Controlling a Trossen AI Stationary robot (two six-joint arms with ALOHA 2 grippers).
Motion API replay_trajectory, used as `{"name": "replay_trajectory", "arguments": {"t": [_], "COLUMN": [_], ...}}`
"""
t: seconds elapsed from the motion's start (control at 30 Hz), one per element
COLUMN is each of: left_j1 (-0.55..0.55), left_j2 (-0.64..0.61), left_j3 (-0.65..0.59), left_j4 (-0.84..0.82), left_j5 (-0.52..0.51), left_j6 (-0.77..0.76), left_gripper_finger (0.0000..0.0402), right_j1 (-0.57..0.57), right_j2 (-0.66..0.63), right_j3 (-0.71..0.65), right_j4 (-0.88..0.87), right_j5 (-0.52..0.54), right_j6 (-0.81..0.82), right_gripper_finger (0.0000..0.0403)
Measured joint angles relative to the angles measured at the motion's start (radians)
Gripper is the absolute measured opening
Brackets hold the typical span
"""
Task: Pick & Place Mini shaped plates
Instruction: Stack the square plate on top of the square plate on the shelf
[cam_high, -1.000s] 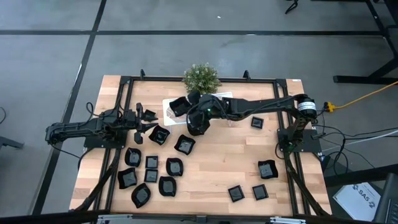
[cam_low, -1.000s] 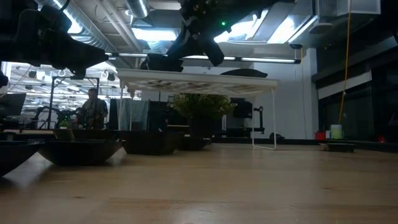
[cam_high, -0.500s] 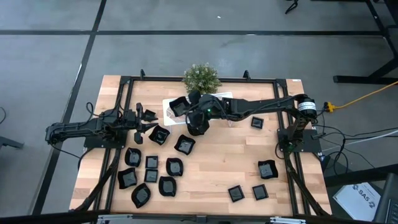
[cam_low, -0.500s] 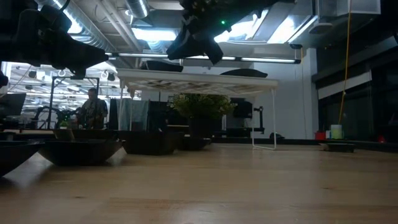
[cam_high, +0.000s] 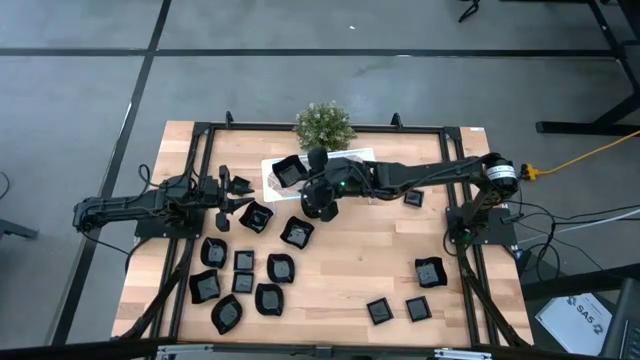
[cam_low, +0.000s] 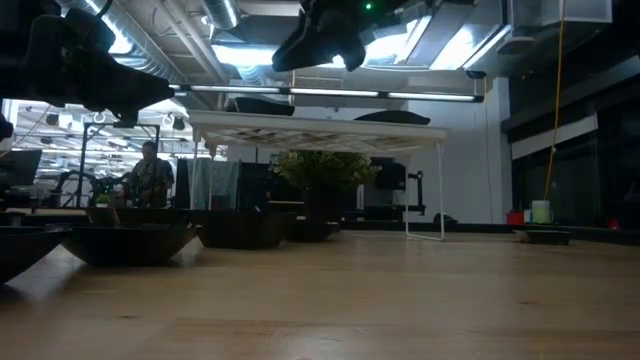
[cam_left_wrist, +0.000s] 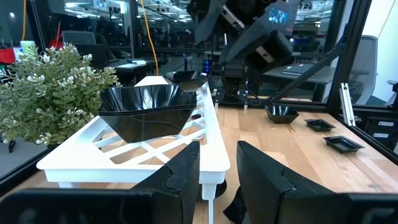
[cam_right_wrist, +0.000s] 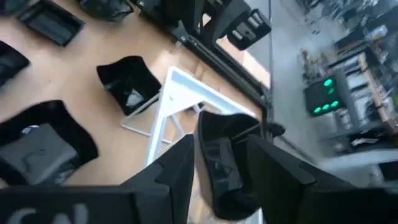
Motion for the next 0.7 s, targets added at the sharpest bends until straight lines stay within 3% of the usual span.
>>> {"name": "replay_trajectory", "arguments": {"t": [0.43,0.7], "left_j1": [0.000,0.000], "left_j2": [0.000,0.000], "left_j3": [0.000,0.000], "left_j4": [-0.002,0.000], "left_j5": [0.000,0.000], "left_j6": [0.000,0.000], "left_gripper_finger": [0.0100,0.0100], "right_j1": [0.192,0.353], "right_j2": [-0.042,-0.042], "right_j3": [0.001,0.000], "right_j4": [-0.189,-0.324], "right_j5": [-0.017,-0.019], "right_j6": [0.386,0.409], "right_gripper_finger": [0.0146,0.0145]}}
